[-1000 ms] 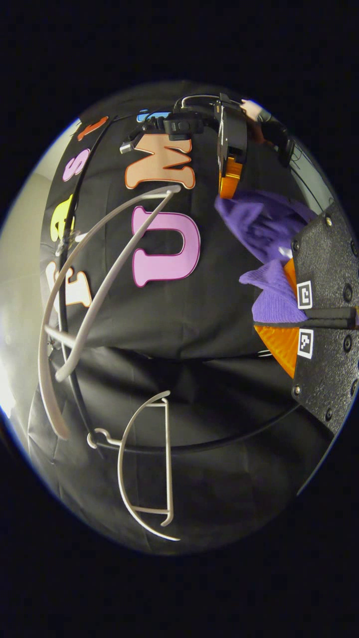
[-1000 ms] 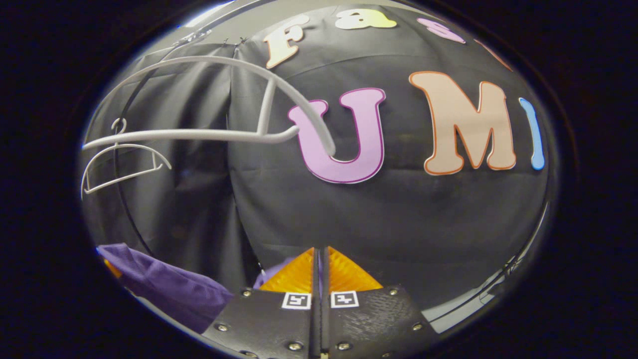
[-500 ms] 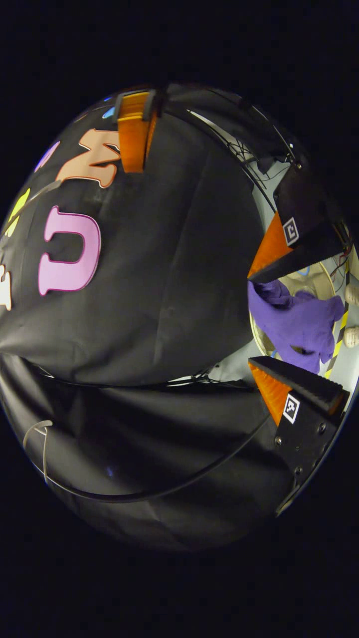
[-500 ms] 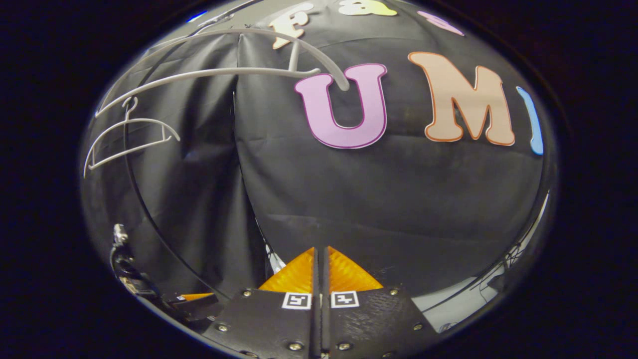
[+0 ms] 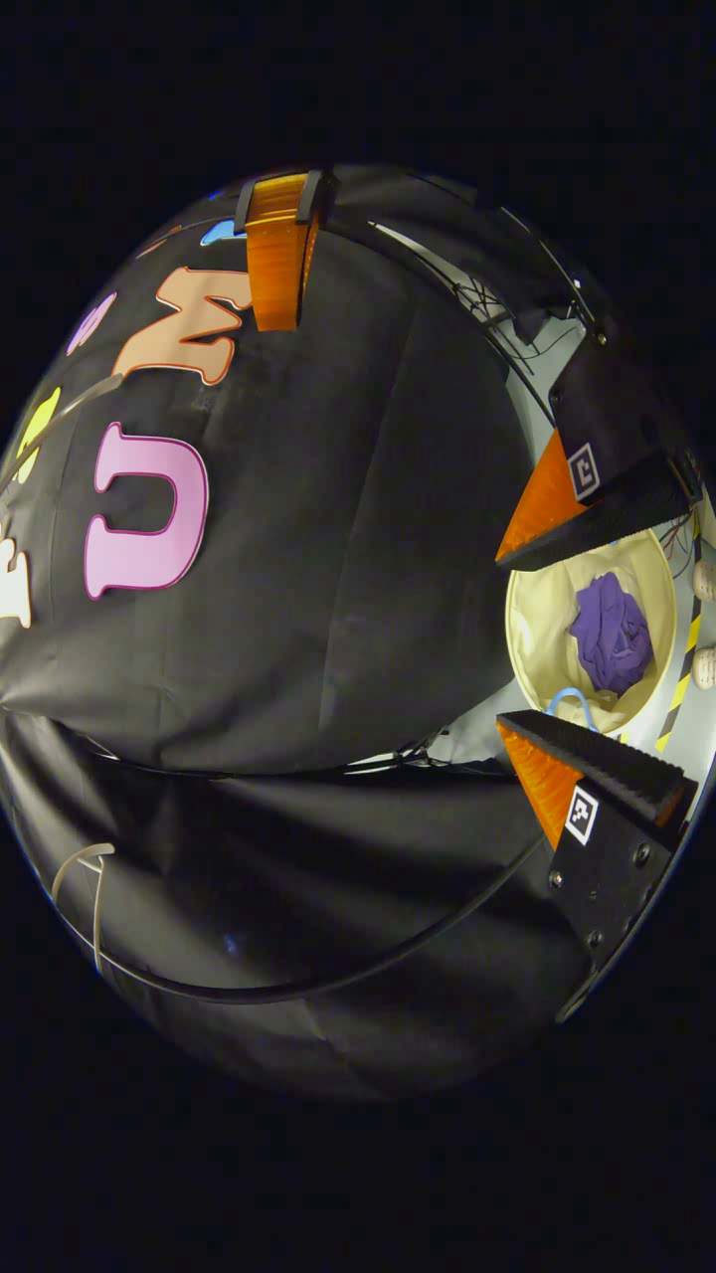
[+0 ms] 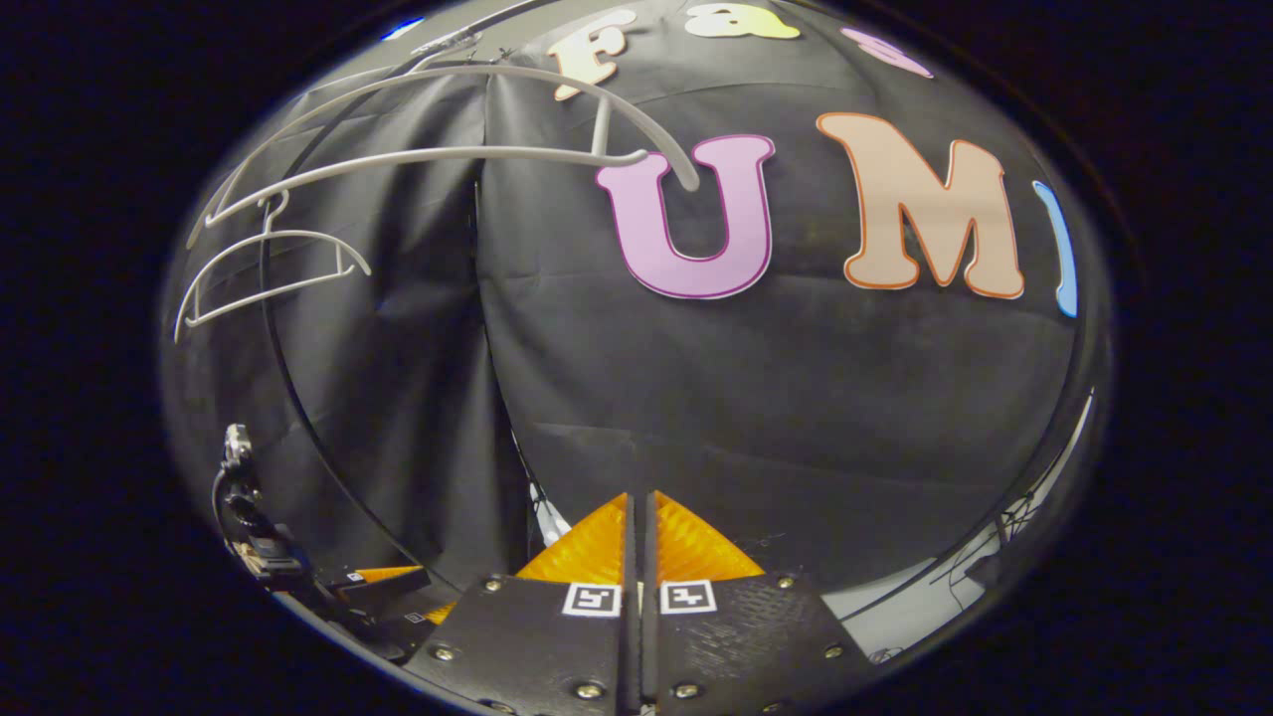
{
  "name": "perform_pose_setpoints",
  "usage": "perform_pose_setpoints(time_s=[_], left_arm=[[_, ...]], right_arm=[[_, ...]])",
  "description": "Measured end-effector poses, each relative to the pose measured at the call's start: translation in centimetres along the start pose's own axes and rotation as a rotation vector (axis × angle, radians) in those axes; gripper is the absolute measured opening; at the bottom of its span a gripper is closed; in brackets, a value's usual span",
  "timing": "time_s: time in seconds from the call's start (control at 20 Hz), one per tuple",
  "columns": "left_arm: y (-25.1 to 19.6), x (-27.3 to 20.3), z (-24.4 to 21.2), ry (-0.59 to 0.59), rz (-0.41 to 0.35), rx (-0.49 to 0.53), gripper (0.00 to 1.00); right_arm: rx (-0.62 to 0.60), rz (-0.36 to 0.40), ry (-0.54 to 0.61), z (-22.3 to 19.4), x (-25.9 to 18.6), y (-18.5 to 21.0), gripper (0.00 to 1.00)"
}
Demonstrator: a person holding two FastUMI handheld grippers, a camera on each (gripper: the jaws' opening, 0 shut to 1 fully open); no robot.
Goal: Grasp the clothes on the hanger with both hands and then place them into the laundry hamper below.
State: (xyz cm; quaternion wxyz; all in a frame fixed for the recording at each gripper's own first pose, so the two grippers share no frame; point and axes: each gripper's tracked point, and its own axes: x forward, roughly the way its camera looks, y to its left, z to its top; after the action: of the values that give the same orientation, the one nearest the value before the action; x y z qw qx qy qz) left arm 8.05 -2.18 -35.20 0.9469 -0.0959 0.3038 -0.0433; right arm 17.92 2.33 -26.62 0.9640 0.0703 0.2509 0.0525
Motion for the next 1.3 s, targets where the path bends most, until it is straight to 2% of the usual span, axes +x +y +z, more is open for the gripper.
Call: perform_pose_setpoints(time_s=[0.45, 0.5, 0.9, 0.95, 1.0, 1.2, 1.3], left_arm=[[-1.1, -1.5, 4.2, -0.100, -0.026, -0.007, 0.88], [-1.2, -1.8, 4.8, -0.111, -0.028, -0.008, 0.88], [-3.2, -4.7, 10.7, -0.239, -0.066, -0.011, 0.88], [-3.4, -5.1, 11.5, -0.254, -0.072, -0.015, 0.88], [-3.6, -5.5, 12.2, -0.271, -0.076, -0.017, 0.88], [-4.7, -7.3, 14.9, -0.333, -0.095, -0.003, 0.88], [-5.1, -8.3, 16.4, -0.361, -0.096, 0.006, 0.88]], right_arm=[[-0.006, 0.005, -0.036, 1.3, -1.9, 0.3, 0.02], [-0.008, 0.004, -0.039, 1.3, -2.2, 0.3, 0.00], [-0.003, -0.003, -0.071, 2.0, -3.8, 0.3, 0.01], [-0.002, -0.005, -0.076, 2.2, -4.1, 0.3, 0.03], [0.000, -0.004, -0.081, 2.3, -4.3, 0.4, 0.01], [0.006, -0.010, -0.114, 3.5, -5.9, 0.5, 0.03], [0.017, -0.015, -0.138, 4.6, -6.7, 0.2, 0.01]])
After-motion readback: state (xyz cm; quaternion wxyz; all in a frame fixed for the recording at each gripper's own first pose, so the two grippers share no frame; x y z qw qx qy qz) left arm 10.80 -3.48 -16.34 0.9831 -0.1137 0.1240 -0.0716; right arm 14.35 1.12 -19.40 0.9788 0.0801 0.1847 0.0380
